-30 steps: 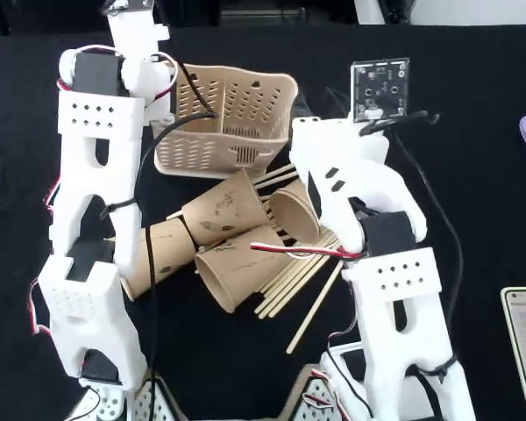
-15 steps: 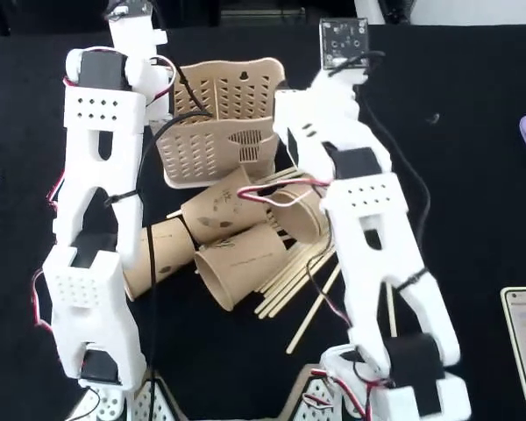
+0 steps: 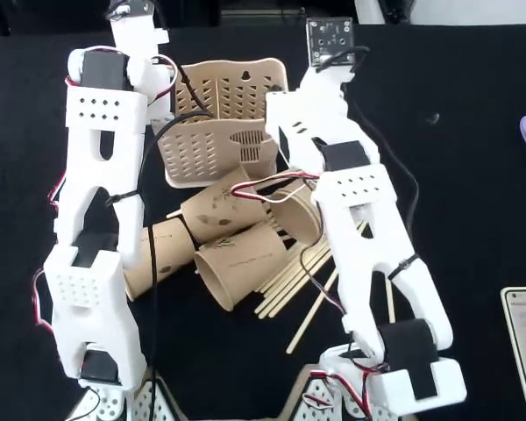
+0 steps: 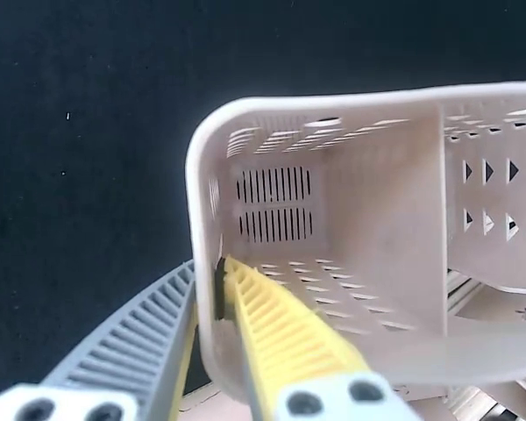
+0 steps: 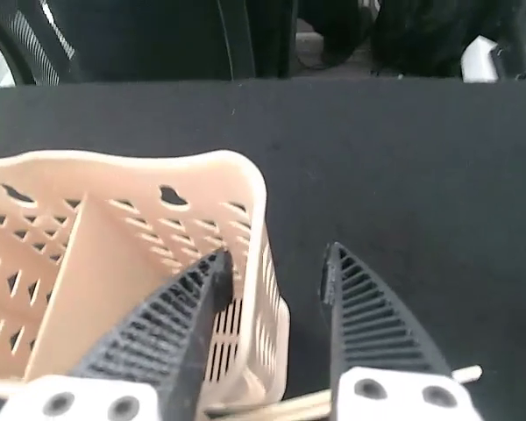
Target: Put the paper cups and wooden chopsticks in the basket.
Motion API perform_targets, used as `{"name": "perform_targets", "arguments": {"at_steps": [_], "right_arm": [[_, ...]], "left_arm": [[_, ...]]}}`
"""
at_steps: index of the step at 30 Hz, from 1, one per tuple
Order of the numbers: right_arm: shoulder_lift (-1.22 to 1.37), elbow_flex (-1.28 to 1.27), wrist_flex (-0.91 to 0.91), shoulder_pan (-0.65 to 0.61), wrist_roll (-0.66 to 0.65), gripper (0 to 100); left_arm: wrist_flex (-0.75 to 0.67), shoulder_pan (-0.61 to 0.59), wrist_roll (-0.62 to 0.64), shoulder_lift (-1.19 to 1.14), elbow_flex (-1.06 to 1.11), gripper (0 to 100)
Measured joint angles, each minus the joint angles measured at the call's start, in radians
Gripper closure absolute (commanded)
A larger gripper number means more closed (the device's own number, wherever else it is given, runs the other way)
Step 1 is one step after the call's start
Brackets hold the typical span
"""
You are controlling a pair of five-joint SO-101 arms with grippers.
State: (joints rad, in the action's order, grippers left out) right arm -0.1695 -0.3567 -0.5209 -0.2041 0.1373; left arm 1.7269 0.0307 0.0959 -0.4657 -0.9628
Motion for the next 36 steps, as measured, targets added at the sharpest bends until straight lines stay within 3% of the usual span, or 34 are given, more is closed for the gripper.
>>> {"name": "perform_targets", "arguments": {"at_steps": [6,10,17,29,36], "right_arm": [[0.098,0.005,0.097,-0.005,0.0,83.6],[0.138,0.032,0.095,-0.006,0.0,99.3],[0.109,0.026,0.051,0.038,0.0,98.8],[-0.241,-0.284,0.044,0.08,0.0,98.8],[-0.308,-0.308,0.032,0.083,-0.002,98.8]], "left_arm": [[0.0,0.009,0.0,0.0,0.0,97],[0.0,0.025,0.0,0.0,0.0,97],[0.002,0.035,0.002,0.002,0.0,97],[0.0,0.074,0.089,0.002,0.002,97],[0.025,0.077,0.092,0.002,0.0,97]]}}
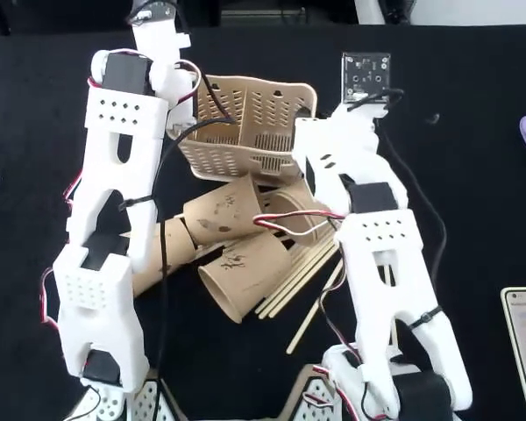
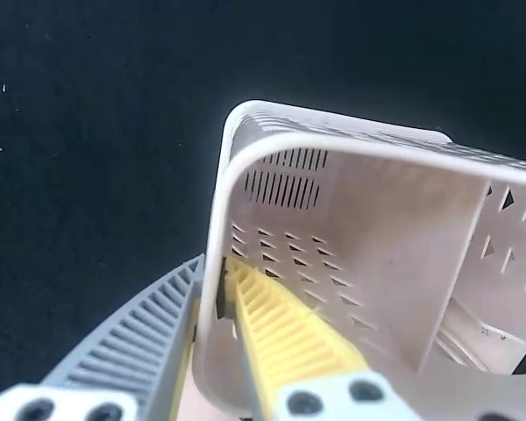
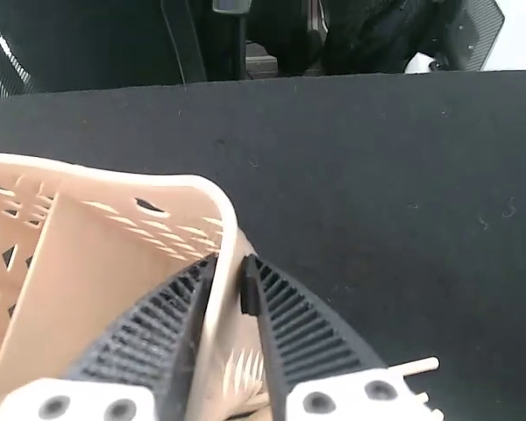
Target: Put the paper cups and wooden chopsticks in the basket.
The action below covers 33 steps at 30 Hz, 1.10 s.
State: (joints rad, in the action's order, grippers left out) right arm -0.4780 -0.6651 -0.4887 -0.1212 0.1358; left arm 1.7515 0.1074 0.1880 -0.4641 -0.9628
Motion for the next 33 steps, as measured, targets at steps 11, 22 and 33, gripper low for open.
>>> {"name": "perform_targets", "arguments": {"at_steps": [11,22,33], "right_arm": [[0.086,0.043,0.014,0.003,-0.1,98.8],[0.258,0.18,0.021,-0.005,-0.107,85.5],[0.258,0.245,0.02,0.0,-0.107,86.1]], "left_arm": [[-0.012,0.0,-0.083,-0.002,0.0,96],[-0.066,-0.11,-0.087,-0.02,0.003,78],[-0.12,-0.123,-0.089,-0.02,-0.101,78]]}}
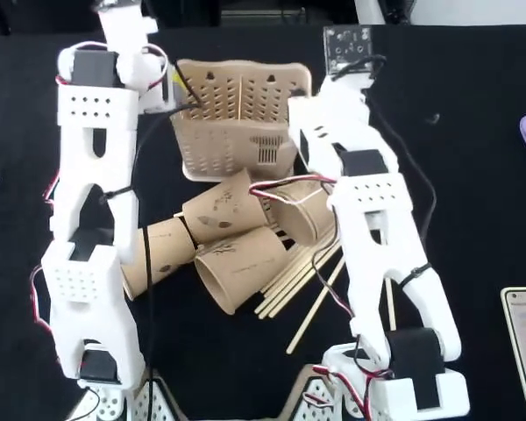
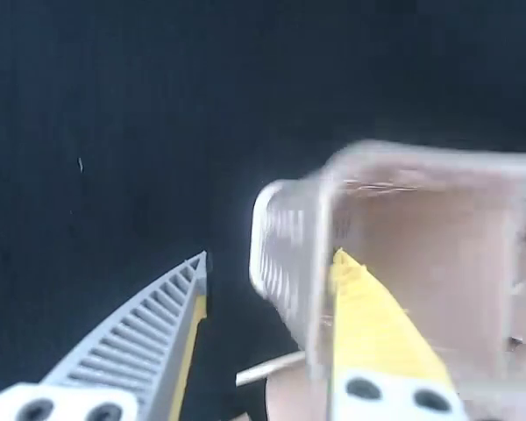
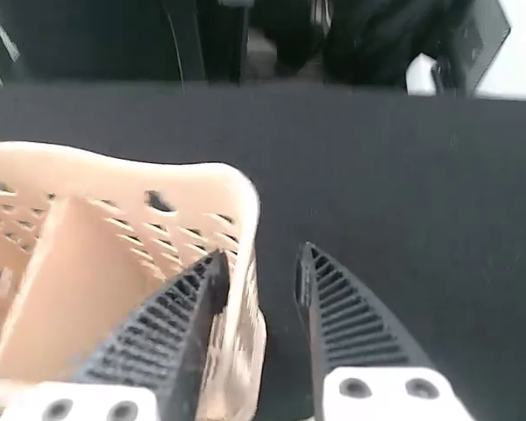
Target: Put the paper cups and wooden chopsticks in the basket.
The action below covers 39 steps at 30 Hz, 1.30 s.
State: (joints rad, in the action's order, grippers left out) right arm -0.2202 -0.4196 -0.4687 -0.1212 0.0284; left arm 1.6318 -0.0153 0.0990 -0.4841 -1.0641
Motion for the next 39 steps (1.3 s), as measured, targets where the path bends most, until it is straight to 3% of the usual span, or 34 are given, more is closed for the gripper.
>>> {"name": "perform_targets", "arguments": {"at_steps": [10,16,21,28,33,39], "right_arm": [[-0.032,0.158,-0.061,0.0,0.0,86.1],[-0.163,0.325,-0.301,0.012,-0.002,86.1],[-0.244,0.344,-0.514,0.015,-0.003,86.1],[-0.353,0.222,-0.634,0.017,-0.104,86.1],[-0.514,0.017,-0.635,0.017,-0.147,86.1],[-0.766,-0.345,-0.542,0.017,-0.218,86.0]], "left_arm": [[0.038,0.003,0.0,0.0,-0.345,78],[0.123,-0.051,0.0,0.002,-0.476,78],[0.127,-0.14,0.0,0.006,-0.437,78],[0.127,-0.17,0.0,0.252,-0.048,78],[0.115,-0.199,-0.04,0.592,0.427,78],[-0.08,-0.302,-0.143,0.93,1.079,77]]}}
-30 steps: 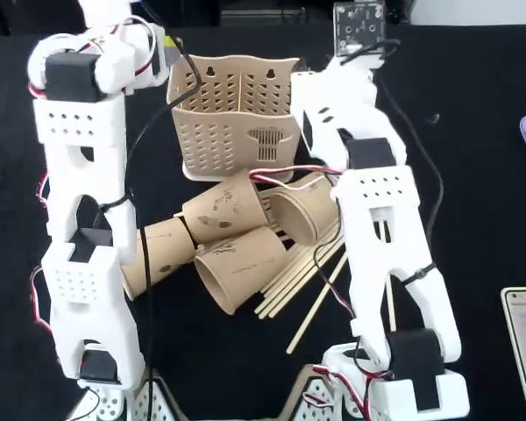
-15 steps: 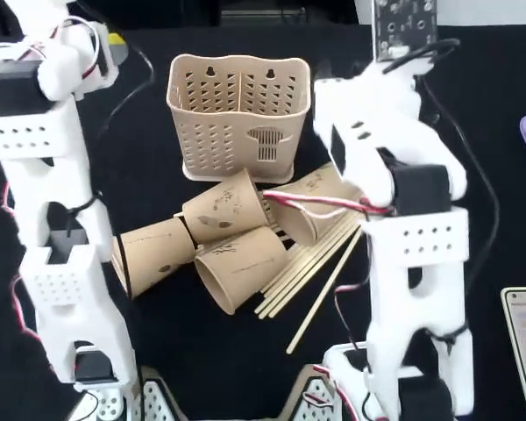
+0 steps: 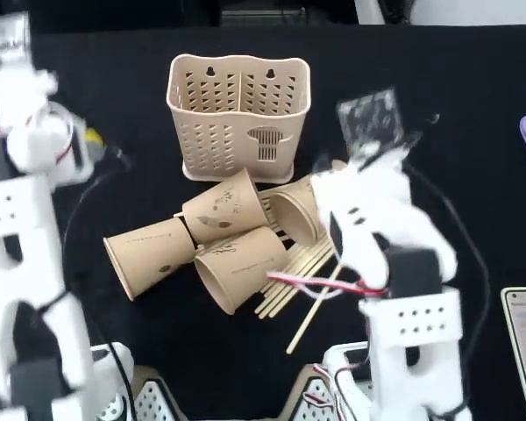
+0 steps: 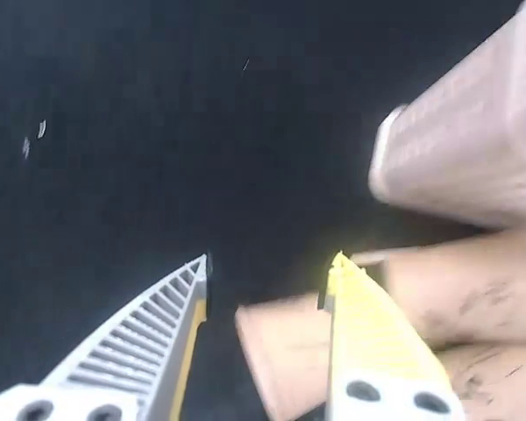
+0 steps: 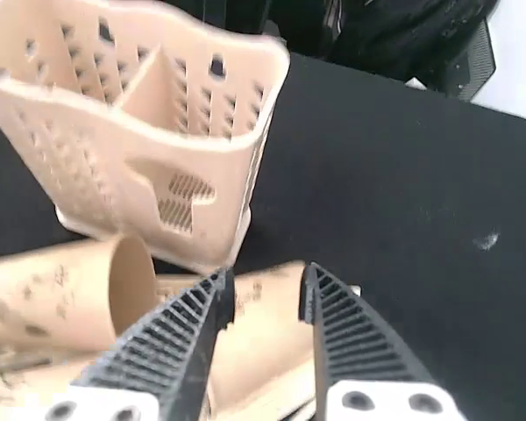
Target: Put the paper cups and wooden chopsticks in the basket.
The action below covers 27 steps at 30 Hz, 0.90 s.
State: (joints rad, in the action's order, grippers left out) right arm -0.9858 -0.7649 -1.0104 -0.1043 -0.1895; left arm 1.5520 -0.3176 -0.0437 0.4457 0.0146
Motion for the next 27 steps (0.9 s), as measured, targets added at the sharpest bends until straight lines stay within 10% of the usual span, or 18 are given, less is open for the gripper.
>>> {"name": "perform_targets", "arguments": {"at_steps": [13,27], "right_arm": [[-0.094,-0.408,0.103,-0.112,-0.141,76.3],[-0.095,-0.667,0.537,-0.046,-0.284,77.9]], "left_arm": [[-0.387,-0.089,0.003,0.262,0.795,77],[-0.425,-0.19,0.008,0.269,0.87,78]]}}
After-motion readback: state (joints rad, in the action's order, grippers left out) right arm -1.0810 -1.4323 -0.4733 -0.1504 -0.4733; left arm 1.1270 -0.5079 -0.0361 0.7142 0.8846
